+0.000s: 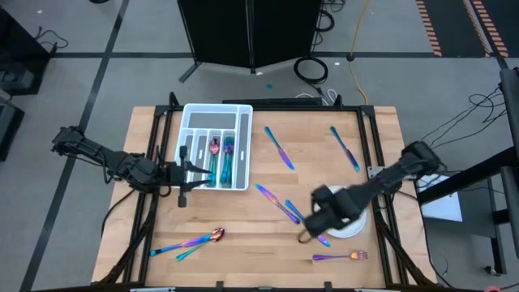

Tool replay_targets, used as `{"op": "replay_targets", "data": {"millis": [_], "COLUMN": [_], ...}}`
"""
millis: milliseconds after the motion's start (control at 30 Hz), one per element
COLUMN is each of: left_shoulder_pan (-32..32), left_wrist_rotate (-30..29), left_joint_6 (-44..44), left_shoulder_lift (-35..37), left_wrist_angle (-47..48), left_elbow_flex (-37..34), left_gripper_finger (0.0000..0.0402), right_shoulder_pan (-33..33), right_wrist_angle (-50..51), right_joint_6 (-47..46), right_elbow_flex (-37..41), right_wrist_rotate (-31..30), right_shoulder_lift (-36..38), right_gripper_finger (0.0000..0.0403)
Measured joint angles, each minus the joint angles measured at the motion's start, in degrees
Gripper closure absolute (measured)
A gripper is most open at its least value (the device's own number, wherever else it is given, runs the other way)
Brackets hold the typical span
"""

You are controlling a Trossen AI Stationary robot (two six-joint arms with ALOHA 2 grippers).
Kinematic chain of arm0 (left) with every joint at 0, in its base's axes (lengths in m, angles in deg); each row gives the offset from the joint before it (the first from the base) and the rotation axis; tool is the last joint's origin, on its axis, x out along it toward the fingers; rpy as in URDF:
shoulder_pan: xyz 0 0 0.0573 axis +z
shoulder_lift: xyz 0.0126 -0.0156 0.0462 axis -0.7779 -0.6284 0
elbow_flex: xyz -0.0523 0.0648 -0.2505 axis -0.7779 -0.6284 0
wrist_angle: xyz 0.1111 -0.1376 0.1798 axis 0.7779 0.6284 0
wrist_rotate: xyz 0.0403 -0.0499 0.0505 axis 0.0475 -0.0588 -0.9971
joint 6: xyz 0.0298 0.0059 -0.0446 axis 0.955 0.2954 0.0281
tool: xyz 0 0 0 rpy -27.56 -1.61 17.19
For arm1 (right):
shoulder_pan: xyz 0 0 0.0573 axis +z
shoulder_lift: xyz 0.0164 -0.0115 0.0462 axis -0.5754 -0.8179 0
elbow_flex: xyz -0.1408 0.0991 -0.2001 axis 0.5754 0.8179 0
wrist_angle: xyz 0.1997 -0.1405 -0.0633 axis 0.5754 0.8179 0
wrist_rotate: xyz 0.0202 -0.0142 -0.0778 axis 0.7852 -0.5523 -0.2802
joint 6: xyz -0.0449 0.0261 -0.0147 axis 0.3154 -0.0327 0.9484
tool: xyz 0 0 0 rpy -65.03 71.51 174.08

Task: Sort silverware
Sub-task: Put the iridescent fork into the white silverware tray

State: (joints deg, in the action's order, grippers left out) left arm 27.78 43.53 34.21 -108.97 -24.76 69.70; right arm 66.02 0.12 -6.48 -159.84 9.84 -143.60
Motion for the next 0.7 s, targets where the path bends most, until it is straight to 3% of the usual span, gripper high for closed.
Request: {"op": "replay_targets", "data": {"millis": [233, 500, 700], "left_shoulder_pan": [0.0, 0.0, 0.0], "left_wrist_rotate": [0.0, 0.0, 0.0], "left_joint_6": [4.8, 6.2, 6.2], "left_shoulder_lift": [0.0, 0.0, 0.0], "left_wrist_angle": [-2.8, -4.3, -4.3], "left_elbow_flex": [0.0, 0.0, 0.0], "left_gripper_finger": [0.0288, 0.0288, 0.0288], "right_shoulder_pan": [7.8, 15.4, 20.6], "right_wrist_angle": [-14.7, -39.5, -41.2], "right_joint_6": [3.2, 23.8, 29.0], "right_elbow_flex": [11.1, 19.0, 20.0], "right_wrist_rotate": [2.3, 5.0, 5.1], "right_shoulder_lift": [2.1, 2.0, -0.4], "right_gripper_finger": [0.0284, 0.0284, 0.0284]}}
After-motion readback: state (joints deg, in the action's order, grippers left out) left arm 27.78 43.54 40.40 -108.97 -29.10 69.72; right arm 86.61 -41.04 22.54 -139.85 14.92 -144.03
